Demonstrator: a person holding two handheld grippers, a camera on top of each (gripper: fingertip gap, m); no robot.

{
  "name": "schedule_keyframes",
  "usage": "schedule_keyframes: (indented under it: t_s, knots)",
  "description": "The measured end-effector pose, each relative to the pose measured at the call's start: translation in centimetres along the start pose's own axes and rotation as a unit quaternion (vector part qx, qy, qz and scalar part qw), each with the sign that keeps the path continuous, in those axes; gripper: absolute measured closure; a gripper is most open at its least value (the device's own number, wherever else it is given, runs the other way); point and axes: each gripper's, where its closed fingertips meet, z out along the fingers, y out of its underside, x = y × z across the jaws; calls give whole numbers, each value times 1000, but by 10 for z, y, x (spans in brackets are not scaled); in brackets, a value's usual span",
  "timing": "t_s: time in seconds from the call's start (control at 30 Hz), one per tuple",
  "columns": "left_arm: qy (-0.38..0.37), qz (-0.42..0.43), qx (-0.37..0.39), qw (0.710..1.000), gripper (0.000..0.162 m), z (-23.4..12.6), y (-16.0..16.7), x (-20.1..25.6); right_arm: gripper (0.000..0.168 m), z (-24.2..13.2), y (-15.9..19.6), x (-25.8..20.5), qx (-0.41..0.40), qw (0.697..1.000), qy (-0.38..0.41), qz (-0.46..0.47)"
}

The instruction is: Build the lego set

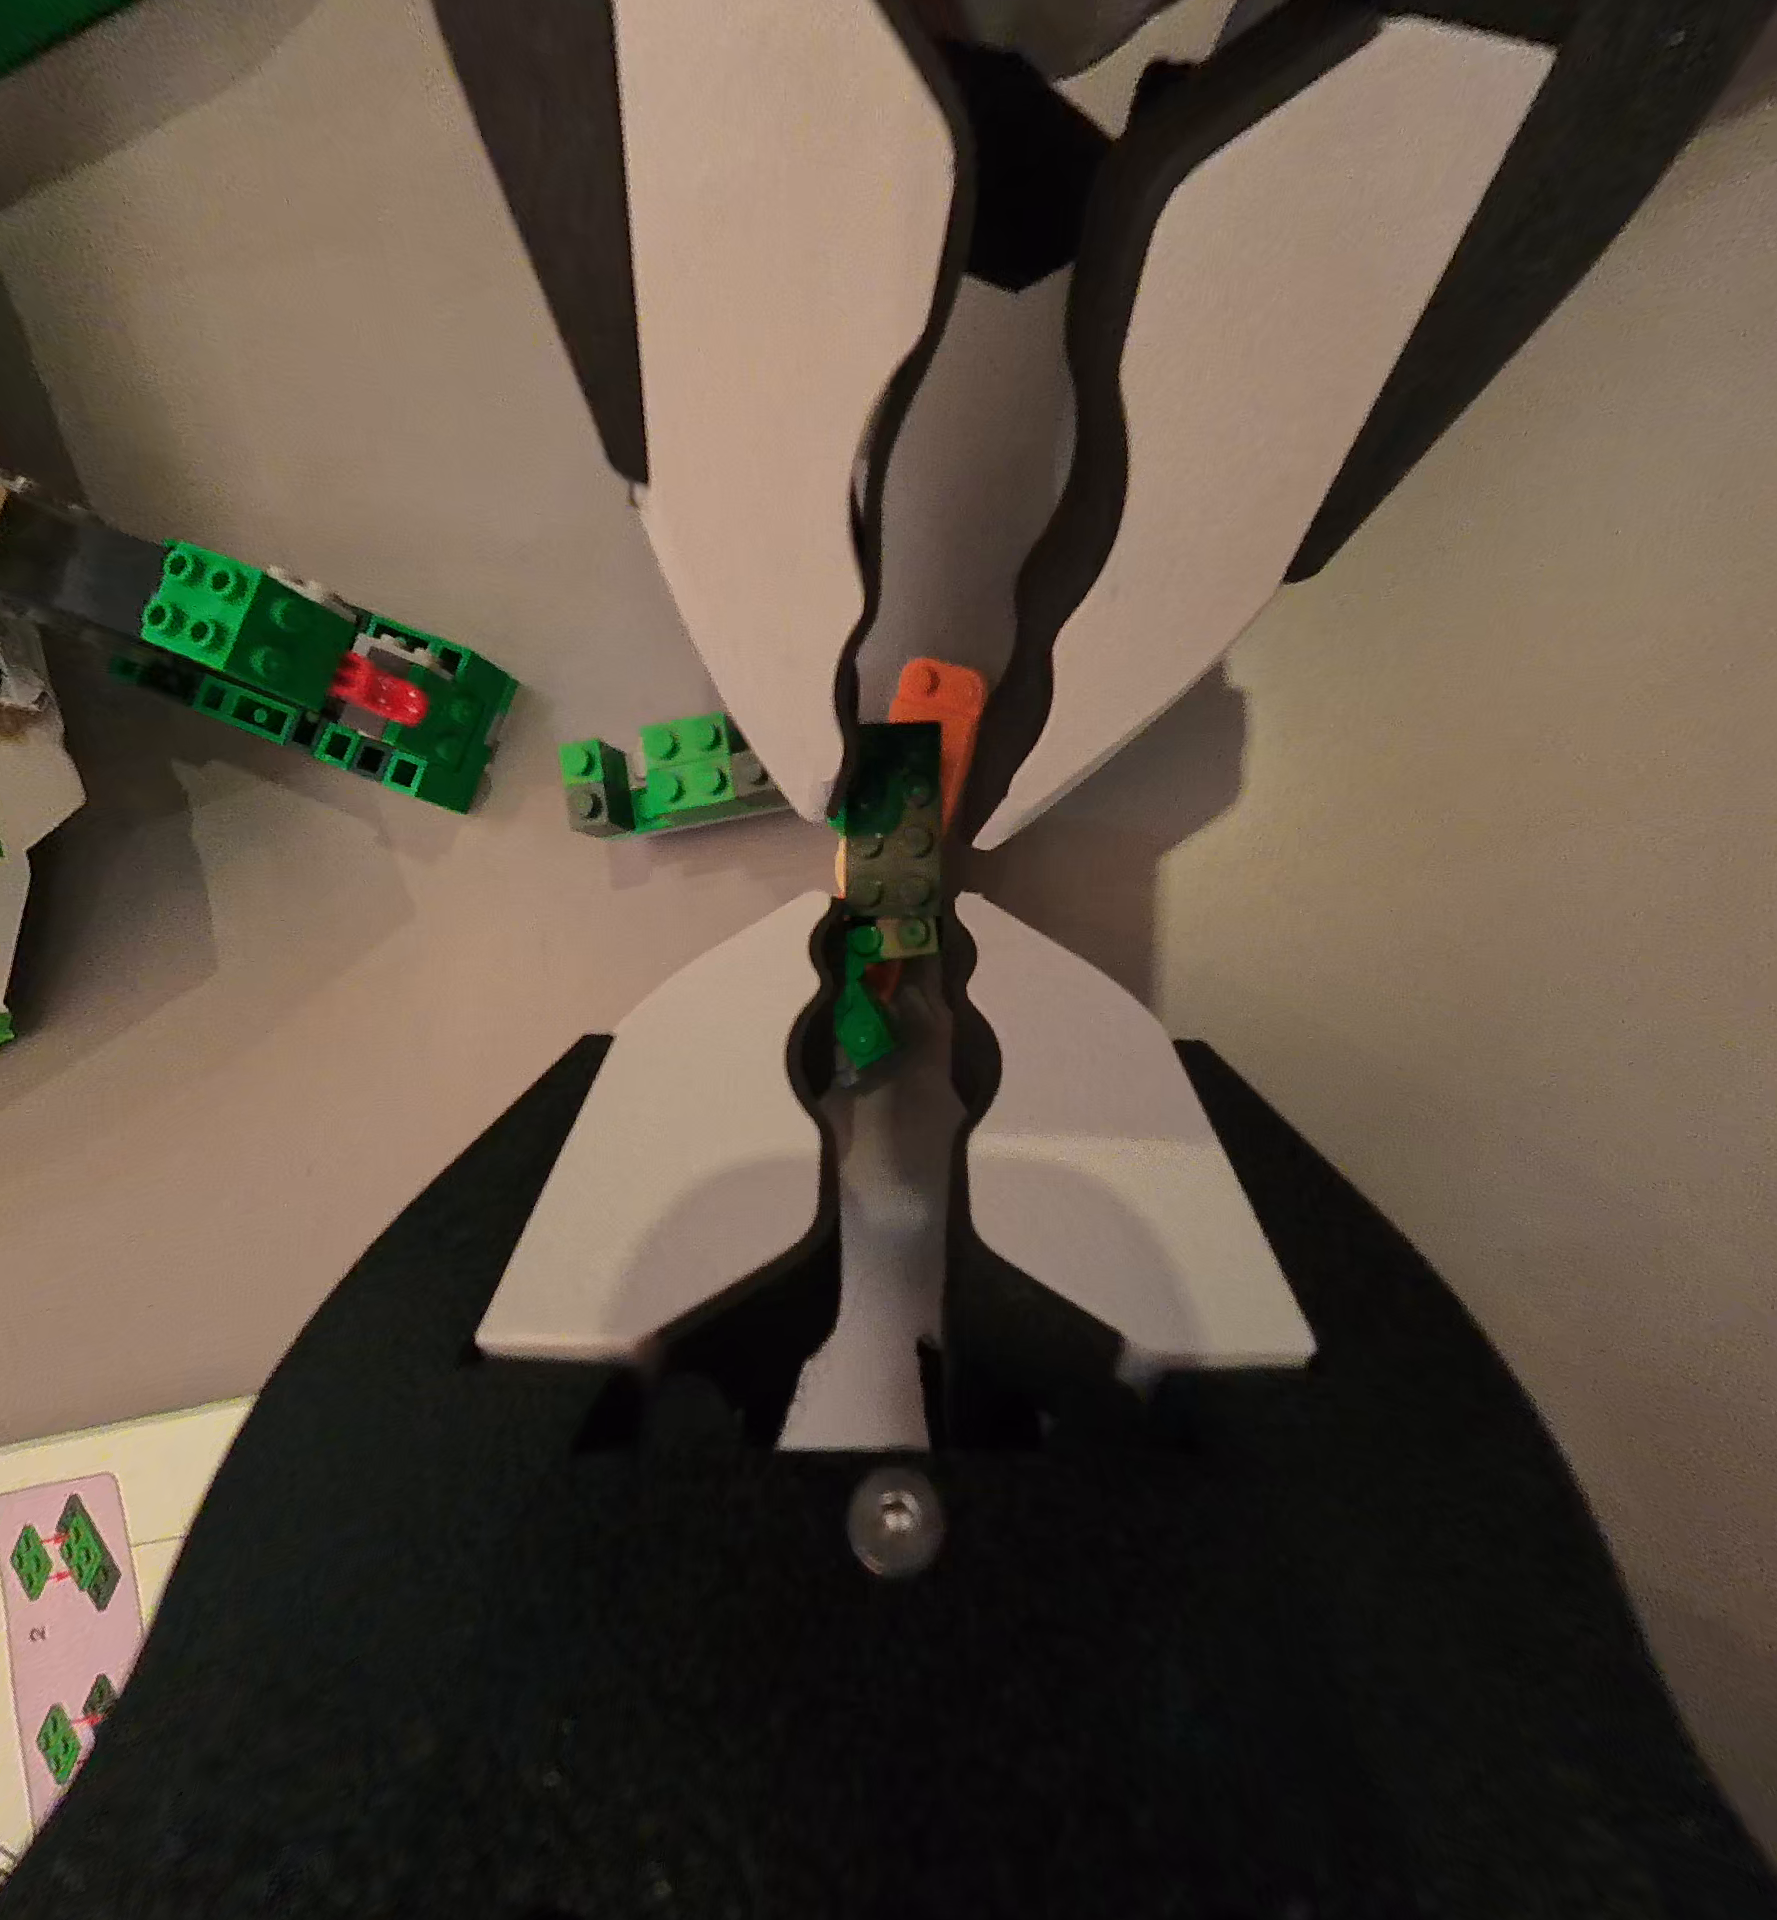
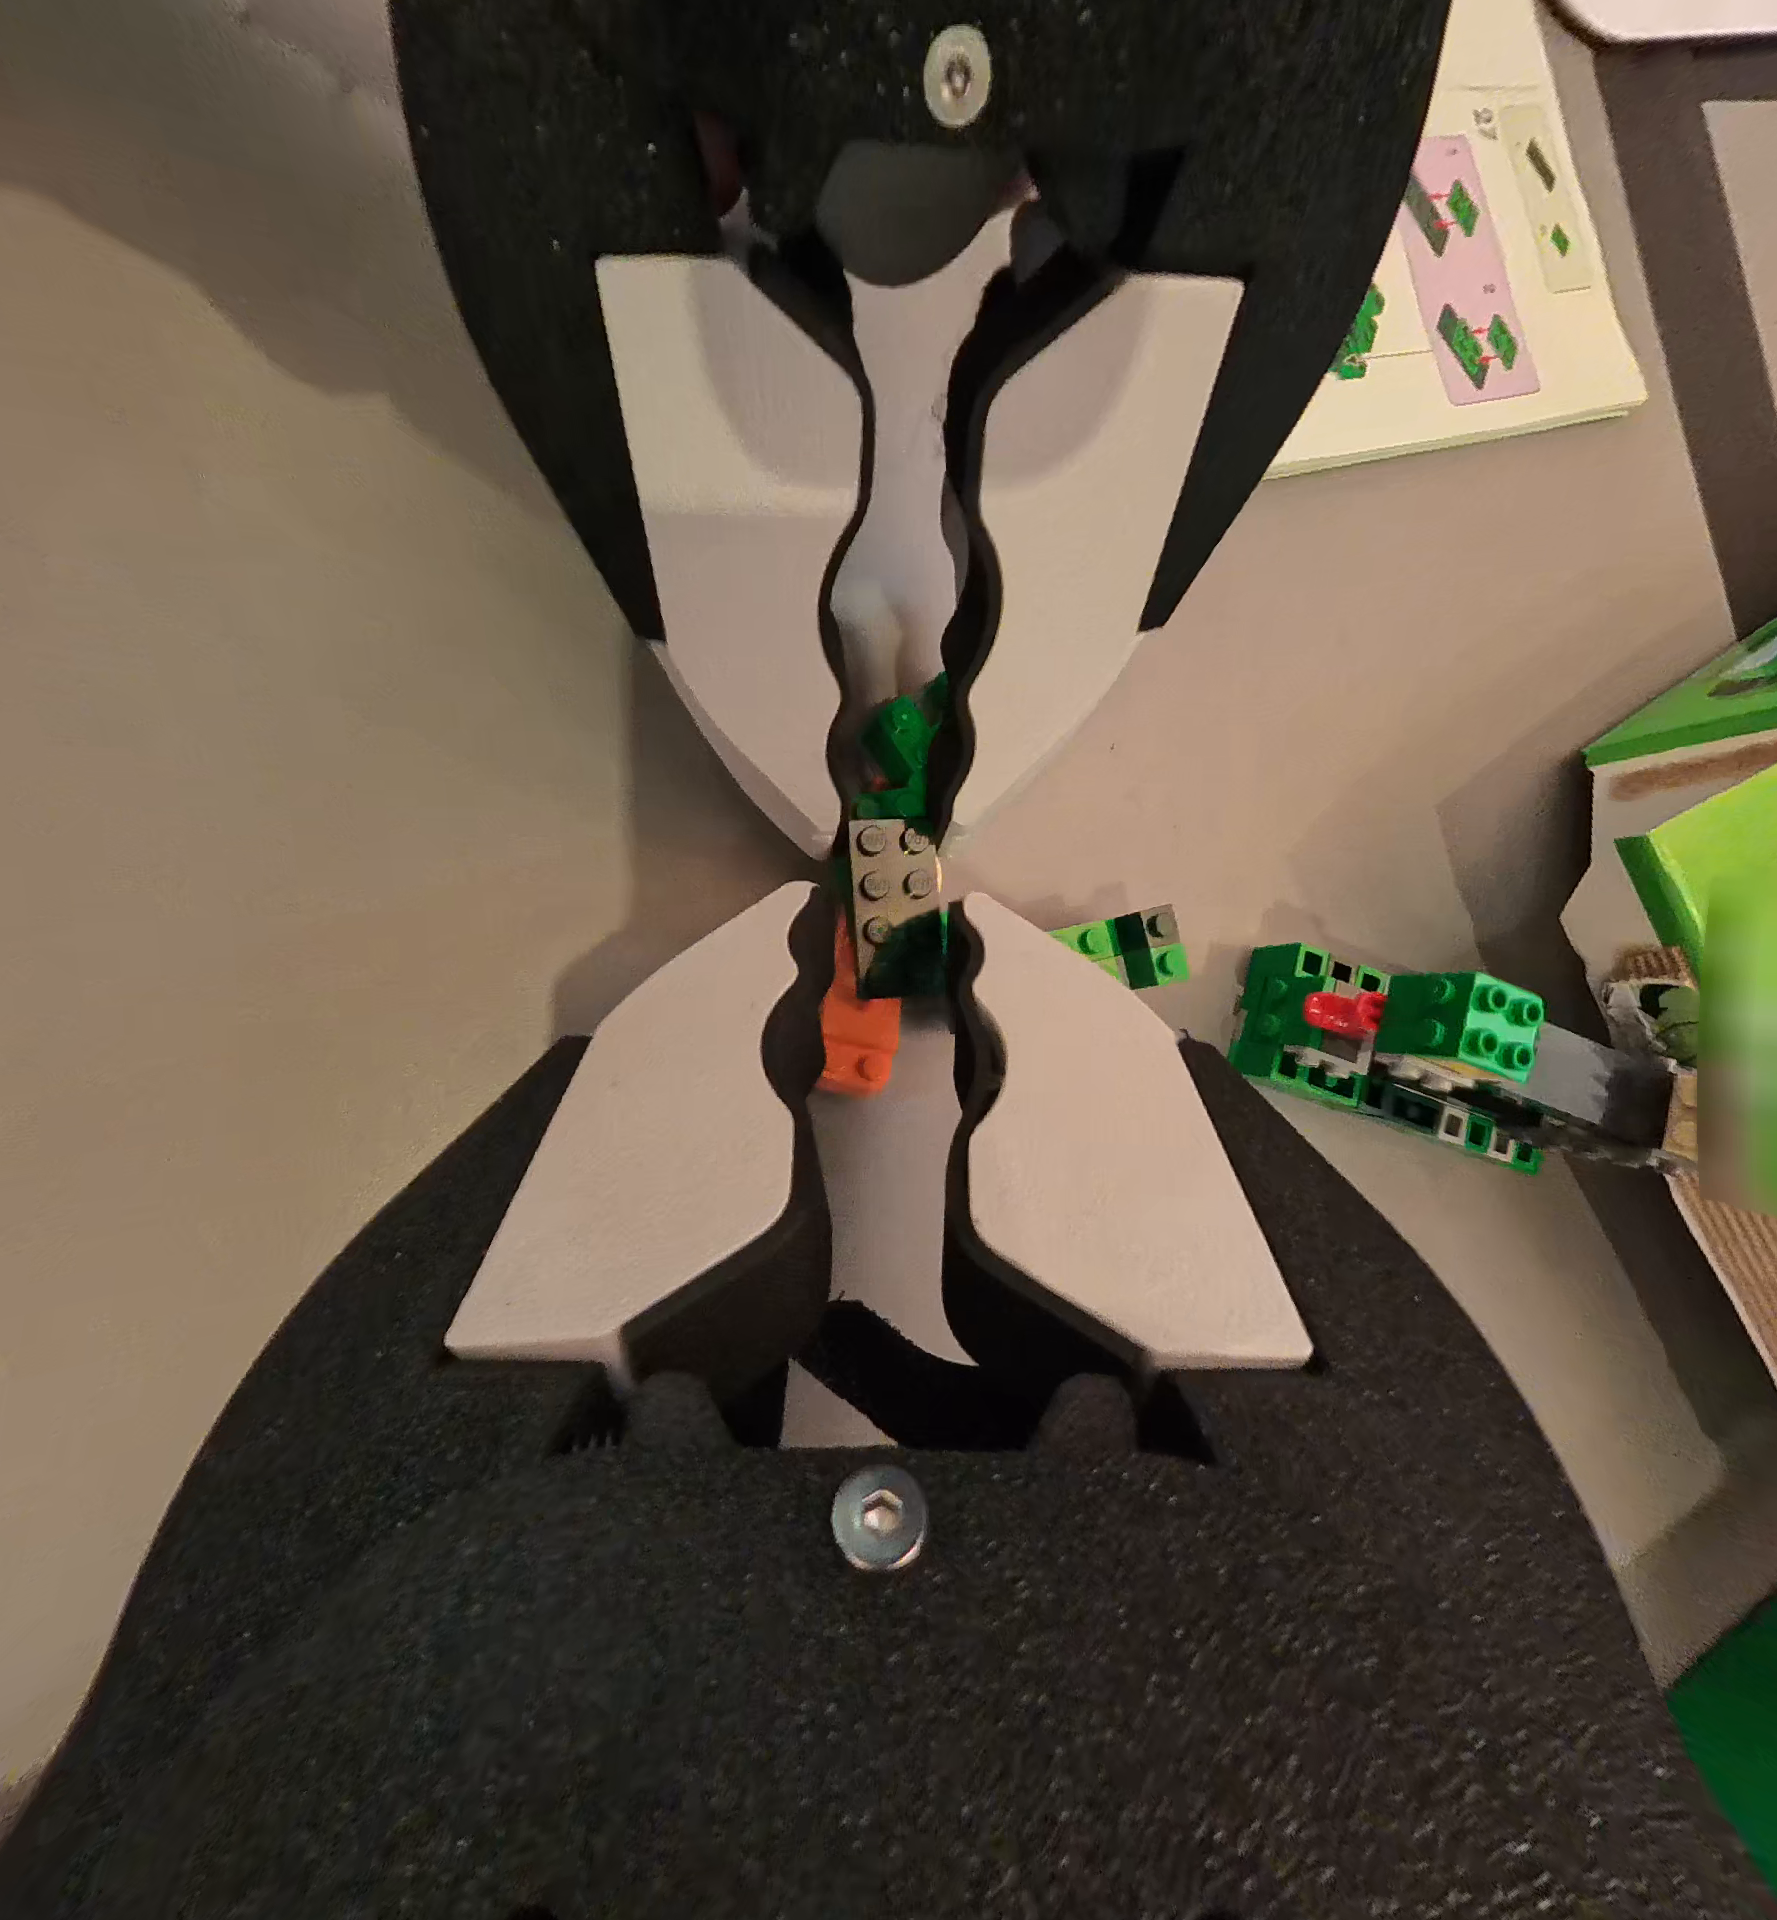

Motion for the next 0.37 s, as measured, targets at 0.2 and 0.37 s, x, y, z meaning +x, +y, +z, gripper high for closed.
schedule_keyframes:
  t_s: [0.2,0.37]
  knots:
    - [10,0,-1,1000,145,0,0,0,149,-1,2,2,27,999,22,2]
    - [20,1,5,1000,145,0,-1,3,148,-11,2,5,61,997,44,6]
